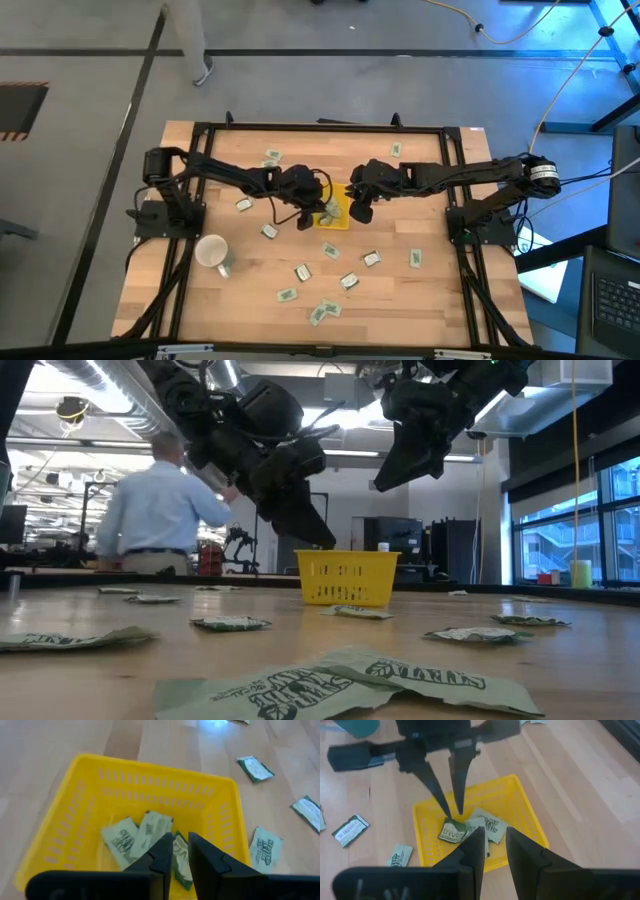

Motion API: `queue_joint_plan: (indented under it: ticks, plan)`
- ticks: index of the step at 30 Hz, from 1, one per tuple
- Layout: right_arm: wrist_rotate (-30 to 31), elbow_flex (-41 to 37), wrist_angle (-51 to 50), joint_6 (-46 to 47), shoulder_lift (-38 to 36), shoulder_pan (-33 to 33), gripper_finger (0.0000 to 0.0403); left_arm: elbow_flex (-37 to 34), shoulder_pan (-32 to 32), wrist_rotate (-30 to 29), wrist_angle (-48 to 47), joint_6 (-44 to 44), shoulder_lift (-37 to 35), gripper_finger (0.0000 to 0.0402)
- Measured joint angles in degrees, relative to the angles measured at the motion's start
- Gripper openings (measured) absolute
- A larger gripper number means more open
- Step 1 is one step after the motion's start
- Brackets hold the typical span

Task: Pick and place Stevia / Truvia into bins
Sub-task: Put the green stevia packet into the yellow bin

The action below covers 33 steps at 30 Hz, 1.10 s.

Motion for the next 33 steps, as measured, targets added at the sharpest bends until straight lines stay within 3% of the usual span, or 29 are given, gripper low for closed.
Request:
queue_joint_plan:
  ticks: [11, 16, 24, 33]
  plan:
    - [-0.01, 0.0, -0.31, -1.22, 0.0, -0.01, 0.0082, -0.07, -2.04, 0.13, -18.42, 11.09, -13.37, 0.0054]
    - [0.0, 0.0, -0.26, -1.62, 0.0, -0.01, 0.0082, -0.04, -4.21, -0.17, -31.15, 12.33, -17.36, 0.0058]
    - [0.0, 0.0, 0.22, -1.75, 0.0, -0.02, 0.0082, -0.44, -7.72, -5.85, -49.47, 8.5, -16.67, 0.0054]
    - [0.0, 0.0, 0.52, -1.81, 0.0, -0.02, 0.0082, -1.36, -10.83, -7.66, -48.16, 10.68, -9.82, 0.0058]
